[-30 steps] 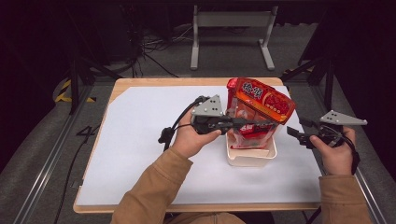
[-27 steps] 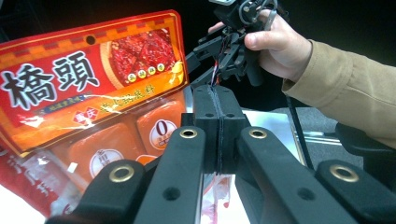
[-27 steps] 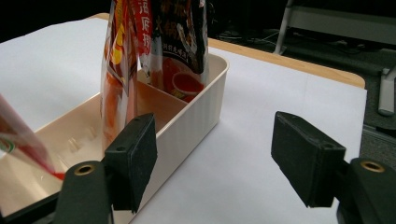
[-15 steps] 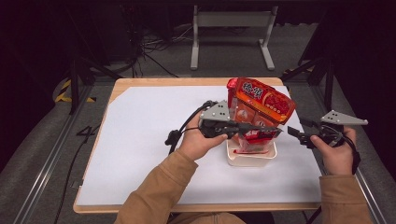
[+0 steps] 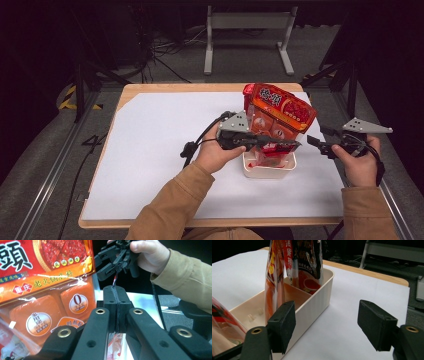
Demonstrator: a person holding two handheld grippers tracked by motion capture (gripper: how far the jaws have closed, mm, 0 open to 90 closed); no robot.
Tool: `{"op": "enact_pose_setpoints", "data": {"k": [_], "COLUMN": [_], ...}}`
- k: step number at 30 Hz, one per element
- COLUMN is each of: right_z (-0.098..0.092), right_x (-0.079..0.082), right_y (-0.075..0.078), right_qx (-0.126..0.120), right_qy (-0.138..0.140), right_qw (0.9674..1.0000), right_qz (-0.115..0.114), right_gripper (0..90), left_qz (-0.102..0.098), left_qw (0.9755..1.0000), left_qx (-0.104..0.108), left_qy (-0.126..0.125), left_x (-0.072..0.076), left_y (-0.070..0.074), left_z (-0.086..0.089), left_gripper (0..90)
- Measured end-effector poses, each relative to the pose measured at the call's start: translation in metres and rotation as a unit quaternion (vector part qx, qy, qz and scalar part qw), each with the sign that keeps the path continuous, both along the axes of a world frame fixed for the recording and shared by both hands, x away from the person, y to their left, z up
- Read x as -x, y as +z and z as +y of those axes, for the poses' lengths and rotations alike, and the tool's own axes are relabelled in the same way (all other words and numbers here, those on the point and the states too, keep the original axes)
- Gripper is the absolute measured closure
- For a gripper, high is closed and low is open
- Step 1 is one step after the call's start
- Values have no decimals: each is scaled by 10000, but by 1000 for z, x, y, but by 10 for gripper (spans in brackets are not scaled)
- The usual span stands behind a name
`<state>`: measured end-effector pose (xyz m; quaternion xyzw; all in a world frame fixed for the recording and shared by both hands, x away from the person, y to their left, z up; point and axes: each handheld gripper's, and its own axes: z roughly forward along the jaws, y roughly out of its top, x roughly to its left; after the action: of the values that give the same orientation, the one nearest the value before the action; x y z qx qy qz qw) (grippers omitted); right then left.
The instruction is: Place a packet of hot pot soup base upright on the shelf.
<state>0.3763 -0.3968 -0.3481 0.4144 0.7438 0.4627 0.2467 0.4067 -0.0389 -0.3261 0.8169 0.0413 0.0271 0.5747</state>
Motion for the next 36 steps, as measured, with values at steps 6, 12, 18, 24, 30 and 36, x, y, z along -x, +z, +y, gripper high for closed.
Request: {"op": "enact_pose_setpoints", "data": {"k": [6,12,18,24,30,36], "right_z": [1,1,1,2,2,2], "right_x": [-1,-1,-1,-2,-3,-2], "right_y": [0,0,0,-1,-1,-1], "right_qx": [1,1,-13,5,4,-2], "right_qy": [20,24,22,46,40,38], "right_qw": [10000,10000,10000,10000,10000,10000], "right_qz": [7,12,12,18,24,22], "right_gripper": [312,312,310,306,303,301], "left_qz": [109,142,132,123,208,149], "left_qw": [9999,9999,9996,9990,9983,9976], "left_qx": [-11,-46,-189,117,158,47], "left_qy": [32,16,153,421,515,672], "left_x": [-3,-5,-7,-9,-6,-2], "left_y": [-7,-12,-18,-17,-14,-8], "left_z": [0,-3,-3,0,7,22], "left_gripper": [895,895,854,470,308,271]}}
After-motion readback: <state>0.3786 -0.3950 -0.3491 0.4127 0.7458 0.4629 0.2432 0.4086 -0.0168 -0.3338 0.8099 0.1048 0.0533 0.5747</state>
